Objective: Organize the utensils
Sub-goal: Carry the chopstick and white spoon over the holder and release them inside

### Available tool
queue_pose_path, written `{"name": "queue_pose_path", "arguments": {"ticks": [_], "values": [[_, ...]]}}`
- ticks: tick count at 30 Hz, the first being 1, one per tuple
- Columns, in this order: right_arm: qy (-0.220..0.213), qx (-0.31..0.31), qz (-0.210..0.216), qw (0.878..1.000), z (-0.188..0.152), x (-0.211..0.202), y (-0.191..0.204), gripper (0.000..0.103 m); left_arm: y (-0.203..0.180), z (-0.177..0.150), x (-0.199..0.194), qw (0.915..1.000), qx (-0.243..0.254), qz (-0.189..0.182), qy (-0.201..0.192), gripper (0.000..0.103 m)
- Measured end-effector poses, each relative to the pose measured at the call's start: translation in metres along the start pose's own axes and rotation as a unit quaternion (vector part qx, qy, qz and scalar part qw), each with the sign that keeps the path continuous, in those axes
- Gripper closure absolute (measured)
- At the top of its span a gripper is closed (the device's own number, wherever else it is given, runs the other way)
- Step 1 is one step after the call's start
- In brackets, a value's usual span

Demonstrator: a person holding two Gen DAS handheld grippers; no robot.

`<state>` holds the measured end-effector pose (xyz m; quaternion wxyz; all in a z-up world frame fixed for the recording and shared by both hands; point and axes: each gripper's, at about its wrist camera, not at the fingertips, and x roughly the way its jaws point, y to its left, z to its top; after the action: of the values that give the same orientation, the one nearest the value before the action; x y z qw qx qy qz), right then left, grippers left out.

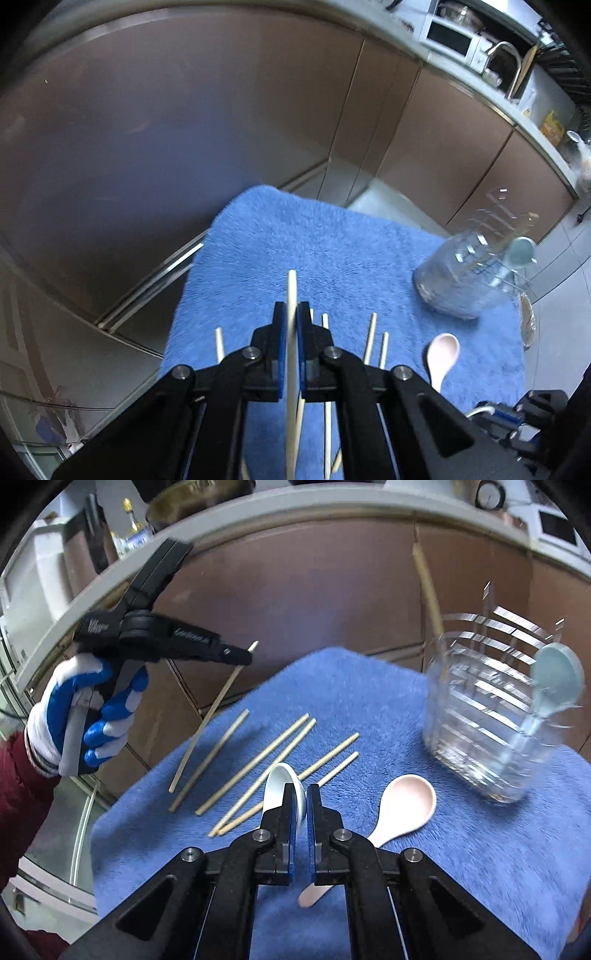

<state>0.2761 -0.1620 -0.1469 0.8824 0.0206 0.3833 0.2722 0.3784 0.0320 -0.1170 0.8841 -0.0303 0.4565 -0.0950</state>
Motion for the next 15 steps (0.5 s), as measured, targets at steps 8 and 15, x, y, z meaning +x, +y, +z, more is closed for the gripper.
{"name": "queue_pose_path", "arguments": {"ticks": [8,15], "values": [[-0.068,0.003,-0.052,0.996,-0.022,-0.084,0.019,0.098,-0.008,-0.040,-0.090,0.9970,0.001,-0.021,-0.074,0.098],[-0.122,0.010,-0.109,0.986,-0.042,-0.152,0.031,0.098,-0.021,-0.071,-0.157,0.9881,0.004,-0.044,-0.147,0.098]]}}
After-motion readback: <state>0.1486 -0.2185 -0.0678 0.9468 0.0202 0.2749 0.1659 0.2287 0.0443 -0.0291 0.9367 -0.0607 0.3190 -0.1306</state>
